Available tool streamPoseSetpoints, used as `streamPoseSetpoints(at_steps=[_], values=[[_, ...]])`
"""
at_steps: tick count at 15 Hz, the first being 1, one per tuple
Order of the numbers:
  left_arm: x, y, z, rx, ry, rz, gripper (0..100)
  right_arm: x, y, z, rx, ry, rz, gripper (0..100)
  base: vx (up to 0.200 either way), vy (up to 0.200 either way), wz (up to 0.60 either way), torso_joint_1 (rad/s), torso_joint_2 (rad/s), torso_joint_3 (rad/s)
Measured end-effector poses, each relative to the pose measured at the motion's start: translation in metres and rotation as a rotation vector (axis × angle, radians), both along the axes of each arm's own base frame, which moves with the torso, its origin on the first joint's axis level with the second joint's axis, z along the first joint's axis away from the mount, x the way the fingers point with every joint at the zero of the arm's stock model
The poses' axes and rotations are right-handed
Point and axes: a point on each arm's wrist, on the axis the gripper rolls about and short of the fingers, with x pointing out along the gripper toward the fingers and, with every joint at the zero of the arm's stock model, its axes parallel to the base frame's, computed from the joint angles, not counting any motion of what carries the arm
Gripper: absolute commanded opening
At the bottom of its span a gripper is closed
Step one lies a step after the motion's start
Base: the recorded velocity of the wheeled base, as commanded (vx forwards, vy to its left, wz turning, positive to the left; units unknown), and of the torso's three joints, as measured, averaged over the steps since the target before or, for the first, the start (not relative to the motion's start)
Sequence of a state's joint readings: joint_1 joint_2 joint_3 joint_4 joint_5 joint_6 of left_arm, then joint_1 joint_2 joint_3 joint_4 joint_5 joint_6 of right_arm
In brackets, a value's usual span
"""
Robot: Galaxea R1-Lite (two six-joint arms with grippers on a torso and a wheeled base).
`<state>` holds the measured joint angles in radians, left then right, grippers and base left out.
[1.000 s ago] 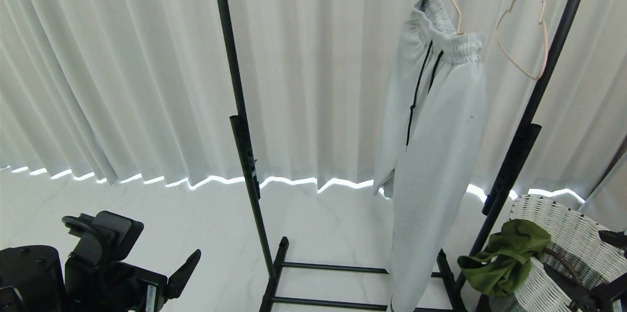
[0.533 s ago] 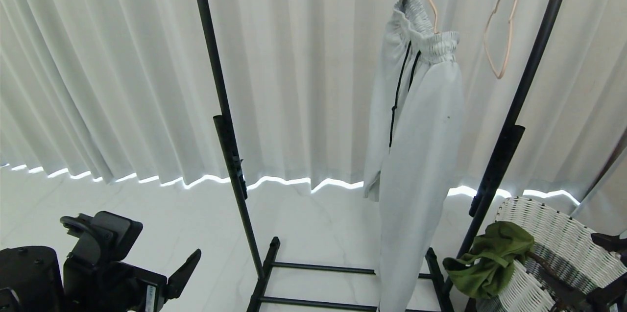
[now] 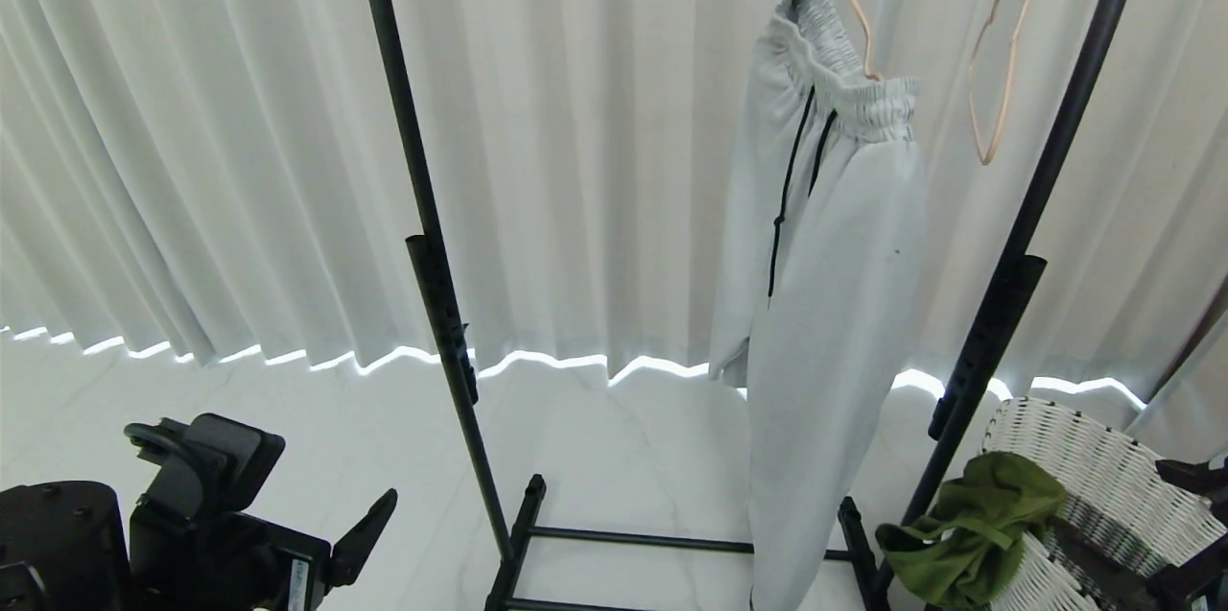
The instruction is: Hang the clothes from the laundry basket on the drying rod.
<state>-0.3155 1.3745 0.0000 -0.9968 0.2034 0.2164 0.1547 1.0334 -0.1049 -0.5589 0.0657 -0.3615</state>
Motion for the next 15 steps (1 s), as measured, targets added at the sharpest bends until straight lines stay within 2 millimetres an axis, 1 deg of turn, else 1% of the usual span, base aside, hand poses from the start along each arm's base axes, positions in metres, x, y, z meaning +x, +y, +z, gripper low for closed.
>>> streamPoseSetpoints(at_steps=[1, 4, 6, 7, 8, 12, 15], values=[[0.000, 0.000, 0.000, 0.000, 0.000, -0.002, 100, 0.000, 0.000, -0.001, -0.001, 0.003, 0.000, 100, 0.200, 0.000, 0.00, 0.002, 0.01, 0.007], [0.000, -0.001, 0.000, 0.000, -0.001, -0.009, 100, -0.001, -0.001, -0.008, -0.007, 0.039, -0.008, 100, 0.000, 0.000, 0.00, 0.000, 0.00, 0.000], [-0.001, -0.003, 0.000, -0.001, -0.002, -0.022, 100, -0.003, -0.001, -0.019, -0.021, 0.096, -0.015, 100, 0.000, 0.000, 0.00, 0.000, 0.00, 0.000], [-0.001, -0.004, 0.000, 0.000, 0.000, -0.029, 100, -0.003, -0.002, -0.022, -0.041, 0.112, -0.007, 100, 0.000, 0.000, 0.00, 0.000, 0.00, 0.000], [-0.002, -0.005, 0.000, 0.000, -0.001, -0.036, 100, -0.002, -0.001, -0.026, -0.097, 0.127, 0.019, 100, 0.000, 0.000, 0.00, 0.000, 0.00, 0.000], [-0.003, -0.005, 0.002, -0.003, -0.011, -0.039, 100, 0.008, 0.001, -0.040, -0.232, 0.219, 0.097, 100, 0.000, 0.000, 0.00, 0.000, 0.00, 0.000], [-0.006, -0.004, 0.006, -0.013, -0.039, -0.037, 100, 0.023, 0.004, -0.055, -0.272, 0.323, 0.130, 100, 0.000, 0.000, 0.00, 0.000, 0.00, 0.000]])
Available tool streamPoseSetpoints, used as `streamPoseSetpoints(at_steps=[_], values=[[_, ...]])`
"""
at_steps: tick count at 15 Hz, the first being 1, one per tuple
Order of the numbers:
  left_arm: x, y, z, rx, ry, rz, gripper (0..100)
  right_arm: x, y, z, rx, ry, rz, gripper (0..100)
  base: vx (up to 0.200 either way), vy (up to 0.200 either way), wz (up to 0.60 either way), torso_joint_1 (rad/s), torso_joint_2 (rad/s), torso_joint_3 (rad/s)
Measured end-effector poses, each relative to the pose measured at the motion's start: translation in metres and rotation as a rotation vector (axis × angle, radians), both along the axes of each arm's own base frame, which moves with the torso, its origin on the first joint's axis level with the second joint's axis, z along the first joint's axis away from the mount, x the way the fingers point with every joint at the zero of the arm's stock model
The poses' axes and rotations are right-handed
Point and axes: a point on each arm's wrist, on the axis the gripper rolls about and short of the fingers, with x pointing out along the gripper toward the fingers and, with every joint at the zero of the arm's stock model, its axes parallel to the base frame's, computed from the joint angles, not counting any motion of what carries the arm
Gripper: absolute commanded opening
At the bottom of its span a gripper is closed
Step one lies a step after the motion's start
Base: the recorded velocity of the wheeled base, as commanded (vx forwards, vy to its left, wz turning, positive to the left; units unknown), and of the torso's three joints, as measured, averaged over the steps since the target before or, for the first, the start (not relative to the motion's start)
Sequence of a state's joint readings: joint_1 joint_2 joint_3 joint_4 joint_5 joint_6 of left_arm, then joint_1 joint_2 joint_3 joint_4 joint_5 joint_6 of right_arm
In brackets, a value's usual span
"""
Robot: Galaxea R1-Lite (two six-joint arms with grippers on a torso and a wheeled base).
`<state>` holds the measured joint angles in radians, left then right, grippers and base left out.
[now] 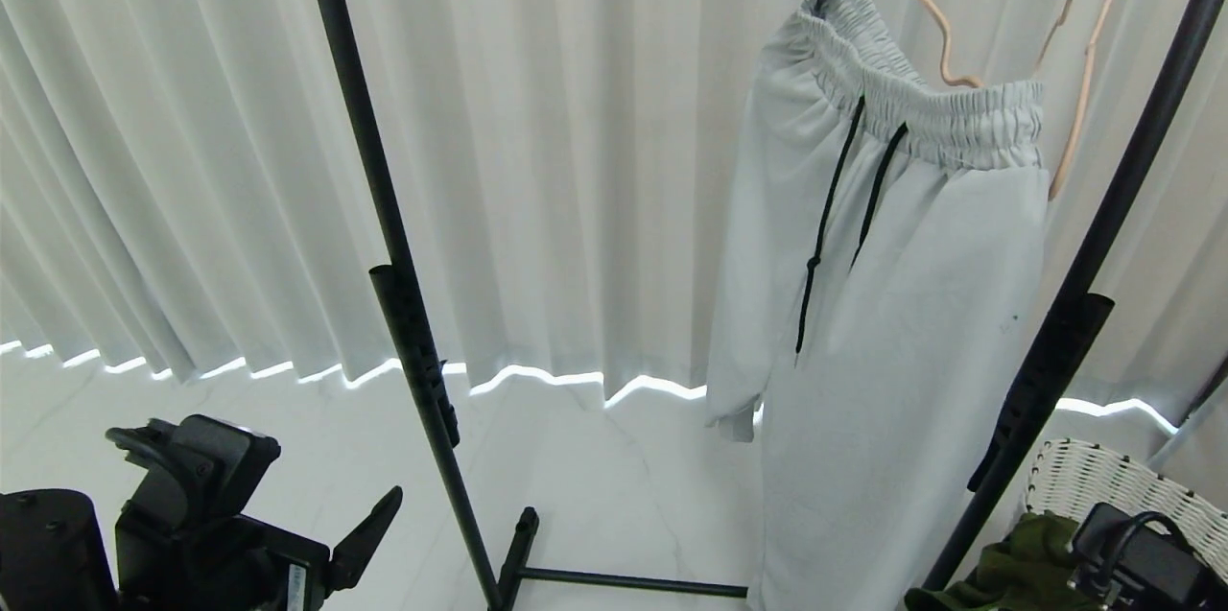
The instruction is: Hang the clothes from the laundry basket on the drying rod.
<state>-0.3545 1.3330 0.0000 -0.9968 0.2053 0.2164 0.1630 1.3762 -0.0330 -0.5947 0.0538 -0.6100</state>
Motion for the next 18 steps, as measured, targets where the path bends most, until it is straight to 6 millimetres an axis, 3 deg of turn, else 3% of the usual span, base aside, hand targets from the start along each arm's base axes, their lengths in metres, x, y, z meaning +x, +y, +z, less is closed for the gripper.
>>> streamPoseSetpoints(at_steps=[5, 8, 12, 18], values=[[-0.003, 0.001, 0.004, -0.011, -0.028, 0.002, 100, 0.033, 0.004, -0.021, -0.022, -0.002, -0.021, 100, 0.000, 0.000, 0.00, 0.000, 0.00, 0.000], [-0.004, 0.002, 0.006, -0.015, -0.041, 0.003, 100, 0.042, 0.003, -0.030, -0.060, -0.016, -0.068, 100, 0.000, 0.000, 0.00, 0.000, 0.00, 0.000], [-0.005, 0.002, 0.007, -0.017, -0.046, 0.003, 100, 0.048, -0.002, -0.026, -0.224, -0.096, -0.079, 100, 0.000, 0.000, 0.00, 0.000, 0.00, 0.000], [-0.005, 0.002, 0.006, -0.015, -0.043, 0.003, 100, 0.044, 0.000, -0.015, -0.299, -0.178, 0.090, 100, 0.000, 0.000, 0.00, 0.000, 0.00, 0.000]])
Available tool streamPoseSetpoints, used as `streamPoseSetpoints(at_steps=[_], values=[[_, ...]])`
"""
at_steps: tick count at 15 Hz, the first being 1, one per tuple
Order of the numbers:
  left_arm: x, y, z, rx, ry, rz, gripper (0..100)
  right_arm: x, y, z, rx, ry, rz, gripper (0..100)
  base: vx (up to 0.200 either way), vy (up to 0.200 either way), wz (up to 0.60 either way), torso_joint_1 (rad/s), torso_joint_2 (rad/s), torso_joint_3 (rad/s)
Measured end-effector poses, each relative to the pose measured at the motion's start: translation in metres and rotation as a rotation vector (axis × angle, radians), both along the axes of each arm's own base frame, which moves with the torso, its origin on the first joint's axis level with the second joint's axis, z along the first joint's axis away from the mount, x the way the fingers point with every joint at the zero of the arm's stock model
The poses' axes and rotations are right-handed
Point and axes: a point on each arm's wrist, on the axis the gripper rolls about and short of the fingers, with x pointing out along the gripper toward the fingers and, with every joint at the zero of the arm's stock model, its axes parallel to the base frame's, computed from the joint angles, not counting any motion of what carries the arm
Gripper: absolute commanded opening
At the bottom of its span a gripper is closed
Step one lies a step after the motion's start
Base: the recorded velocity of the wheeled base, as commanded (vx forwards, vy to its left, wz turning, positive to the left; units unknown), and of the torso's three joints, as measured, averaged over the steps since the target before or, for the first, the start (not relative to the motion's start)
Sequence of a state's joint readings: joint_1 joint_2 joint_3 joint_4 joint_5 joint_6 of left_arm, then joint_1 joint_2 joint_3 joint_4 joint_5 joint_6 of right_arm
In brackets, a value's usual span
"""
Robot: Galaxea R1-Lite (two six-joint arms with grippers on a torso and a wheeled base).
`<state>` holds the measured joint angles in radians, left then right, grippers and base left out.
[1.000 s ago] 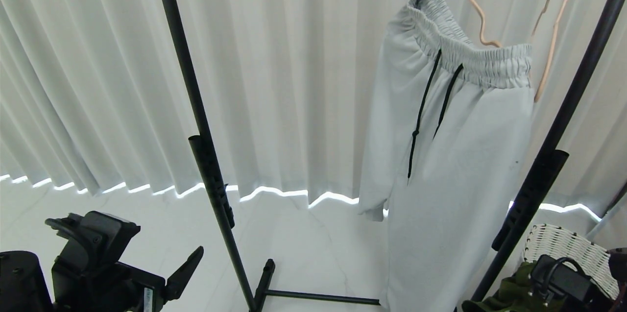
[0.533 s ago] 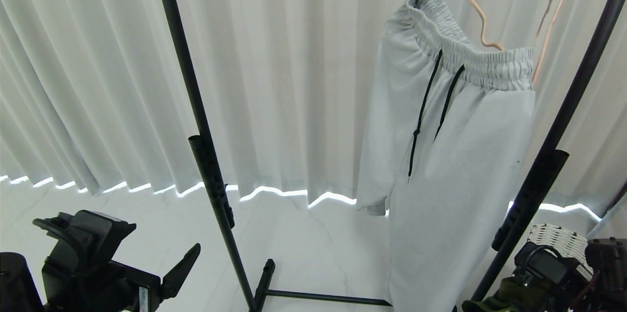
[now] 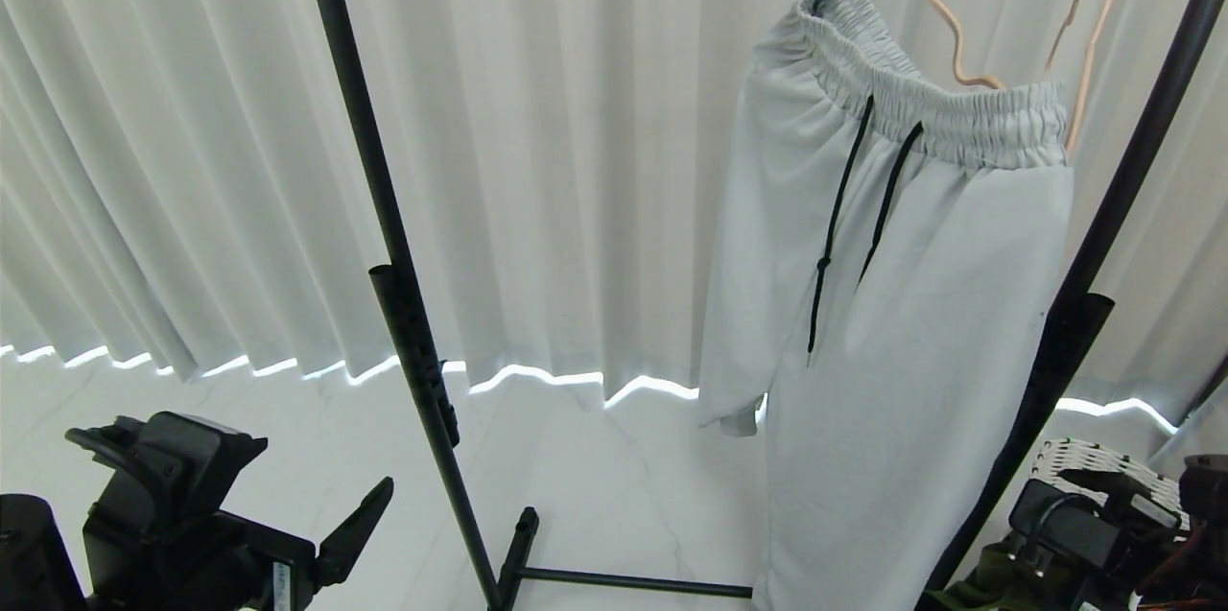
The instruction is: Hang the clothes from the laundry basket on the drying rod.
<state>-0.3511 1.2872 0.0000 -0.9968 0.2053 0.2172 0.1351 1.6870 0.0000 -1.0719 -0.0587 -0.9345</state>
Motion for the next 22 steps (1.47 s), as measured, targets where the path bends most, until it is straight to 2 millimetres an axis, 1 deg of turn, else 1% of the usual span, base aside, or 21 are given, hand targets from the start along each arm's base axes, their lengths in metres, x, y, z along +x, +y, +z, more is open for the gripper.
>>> streamPoseSetpoints(at_steps=[2, 4, 5, 7, 9, 10, 11, 12, 13, 15, 16, 18, 22], values=[[0.000, 0.000, 0.000, 0.001, 0.001, -0.001, 100, 0.000, 0.000, -0.002, -0.041, 0.036, 0.024, 100, 0.000, 0.000, 0.00, 0.000, 0.00, 0.000], [0.000, 0.000, 0.000, 0.000, 0.002, 0.000, 100, 0.011, 0.001, 0.000, -0.050, 0.076, 0.023, 100, 0.000, 0.000, 0.00, 0.000, 0.00, 0.000], [0.000, 0.000, 0.000, 0.000, 0.002, 0.000, 100, 0.017, 0.000, 0.002, -0.051, 0.117, 0.014, 100, 0.000, 0.000, 0.00, 0.000, 0.00, 0.000], [0.000, 0.000, 0.000, 0.001, 0.002, 0.000, 100, 0.022, -0.001, 0.010, -0.043, 0.281, -0.016, 100, 0.000, 0.000, 0.00, 0.000, 0.00, 0.000], [0.000, 0.000, -0.001, 0.001, 0.004, 0.001, 100, 0.010, -0.002, 0.022, -0.037, 0.487, -0.054, 100, 0.000, 0.000, 0.00, 0.000, 0.00, 0.000], [0.001, 0.000, -0.001, 0.001, 0.005, 0.001, 100, 0.004, -0.002, 0.032, -0.026, 0.550, -0.080, 100, 0.000, 0.000, 0.00, 0.000, 0.00, 0.000], [0.001, 0.000, -0.001, 0.002, 0.006, 0.001, 100, 0.004, -0.002, 0.041, -0.009, 0.545, -0.097, 100, 0.000, 0.000, 0.00, 0.000, 0.00, 0.000], [0.001, 0.000, -0.001, 0.002, 0.006, 0.001, 100, 0.005, -0.001, 0.045, 0.004, 0.506, -0.100, 100, 0.000, 0.000, 0.00, 0.000, 0.00, 0.000], [0.001, 0.000, -0.001, 0.002, 0.006, 0.001, 100, 0.006, 0.001, 0.043, 0.015, 0.445, -0.097, 100, 0.000, 0.000, 0.00, 0.000, 0.00, 0.000], [0.001, 0.000, -0.001, 0.001, 0.006, 0.001, 100, 0.013, 0.004, 0.036, 0.022, 0.271, -0.100, 100, 0.000, 0.000, 0.00, 0.000, 0.00, 0.000], [0.001, 0.000, -0.001, 0.002, 0.006, 0.002, 100, 0.013, 0.004, 0.027, 0.001, 0.235, -0.116, 100, 0.000, 0.000, 0.00, 0.000, 0.00, 0.000], [0.001, 0.000, -0.001, 0.001, 0.005, 0.002, 100, 0.005, 0.007, 0.011, -0.048, 0.273, -0.094, 100, 0.000, 0.000, 0.00, 0.000, 0.00, 0.000], [0.001, 0.000, -0.001, 0.001, 0.004, 0.002, 100, 0.003, 0.013, 0.003, -0.067, 0.325, -0.053, 100, 0.000, 0.000, 0.00, 0.000, 0.00, 0.000]])
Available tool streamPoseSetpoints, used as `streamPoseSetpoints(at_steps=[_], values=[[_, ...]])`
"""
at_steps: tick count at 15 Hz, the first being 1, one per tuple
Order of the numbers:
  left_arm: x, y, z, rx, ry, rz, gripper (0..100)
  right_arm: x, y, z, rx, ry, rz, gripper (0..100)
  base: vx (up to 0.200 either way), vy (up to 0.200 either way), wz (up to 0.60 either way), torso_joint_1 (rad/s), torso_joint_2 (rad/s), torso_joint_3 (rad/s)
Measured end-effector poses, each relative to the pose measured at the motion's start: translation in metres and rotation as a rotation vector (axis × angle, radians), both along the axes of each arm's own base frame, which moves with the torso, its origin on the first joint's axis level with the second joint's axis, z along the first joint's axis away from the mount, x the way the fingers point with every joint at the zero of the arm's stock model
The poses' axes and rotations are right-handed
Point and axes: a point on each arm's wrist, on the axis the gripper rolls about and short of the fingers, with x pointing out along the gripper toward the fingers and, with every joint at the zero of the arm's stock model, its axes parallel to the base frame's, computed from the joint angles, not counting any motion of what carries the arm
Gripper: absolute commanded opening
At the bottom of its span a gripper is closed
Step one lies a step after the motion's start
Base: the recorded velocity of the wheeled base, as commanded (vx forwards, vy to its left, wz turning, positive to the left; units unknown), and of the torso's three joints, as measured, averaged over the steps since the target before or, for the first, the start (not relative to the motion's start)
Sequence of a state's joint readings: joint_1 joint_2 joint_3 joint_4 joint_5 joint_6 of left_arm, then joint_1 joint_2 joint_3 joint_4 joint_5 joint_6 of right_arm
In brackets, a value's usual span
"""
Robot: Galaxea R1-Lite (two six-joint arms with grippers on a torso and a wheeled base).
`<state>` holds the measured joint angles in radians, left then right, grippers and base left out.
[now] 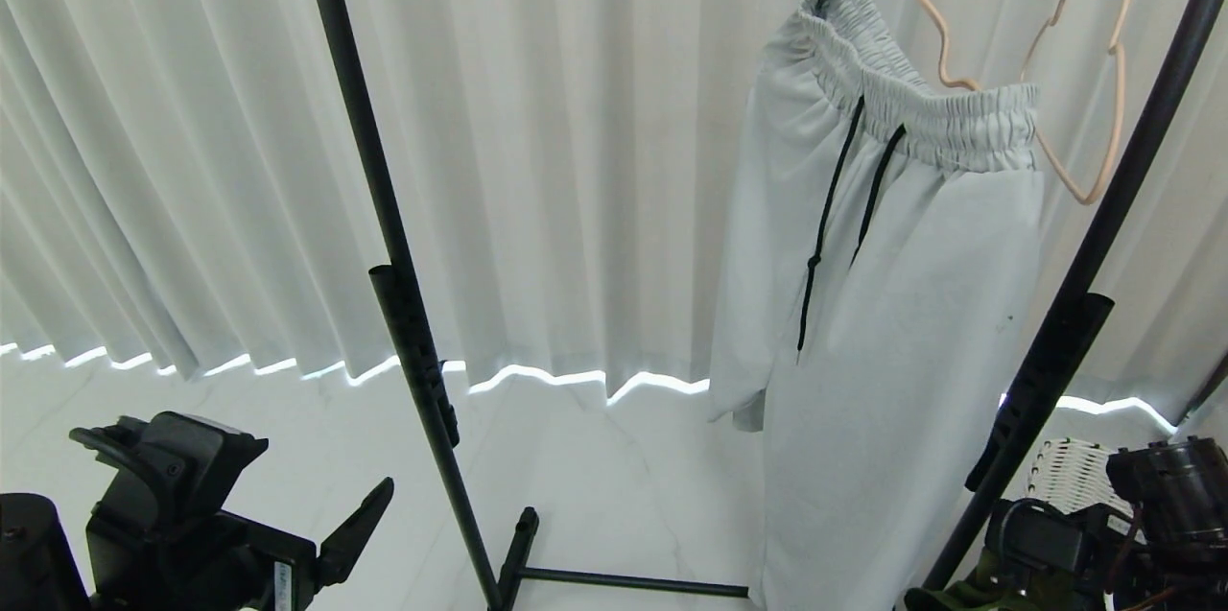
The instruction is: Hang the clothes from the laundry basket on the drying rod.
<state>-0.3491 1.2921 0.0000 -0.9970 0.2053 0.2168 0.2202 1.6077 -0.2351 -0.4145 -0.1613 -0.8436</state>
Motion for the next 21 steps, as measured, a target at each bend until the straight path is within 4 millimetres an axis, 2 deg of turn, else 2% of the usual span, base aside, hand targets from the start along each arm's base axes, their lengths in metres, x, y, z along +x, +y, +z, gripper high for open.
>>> streamPoseSetpoints(at_steps=[9, 10, 17, 21], values=[[0.000, 0.000, 0.000, -0.001, -0.003, 0.000, 100, 0.013, -0.007, -0.021, -0.065, 0.061, -0.086, 100, 0.000, 0.000, 0.00, 0.000, 0.00, 0.000], [0.000, 0.000, 0.000, -0.002, -0.003, 0.000, 100, 0.013, -0.008, -0.021, -0.066, 0.065, -0.088, 0, 0.000, 0.000, 0.00, 0.000, 0.00, 0.000], [-0.001, 0.000, 0.001, -0.002, -0.005, -0.001, 100, 0.021, -0.010, -0.026, -0.057, 0.032, -0.109, 0, 0.000, 0.000, 0.00, 0.000, 0.00, 0.000], [-0.001, 0.000, 0.001, -0.002, -0.005, -0.001, 100, 0.021, -0.010, -0.008, -0.036, -0.054, -0.110, 0, 0.000, 0.000, 0.00, 0.000, 0.00, 0.000]])
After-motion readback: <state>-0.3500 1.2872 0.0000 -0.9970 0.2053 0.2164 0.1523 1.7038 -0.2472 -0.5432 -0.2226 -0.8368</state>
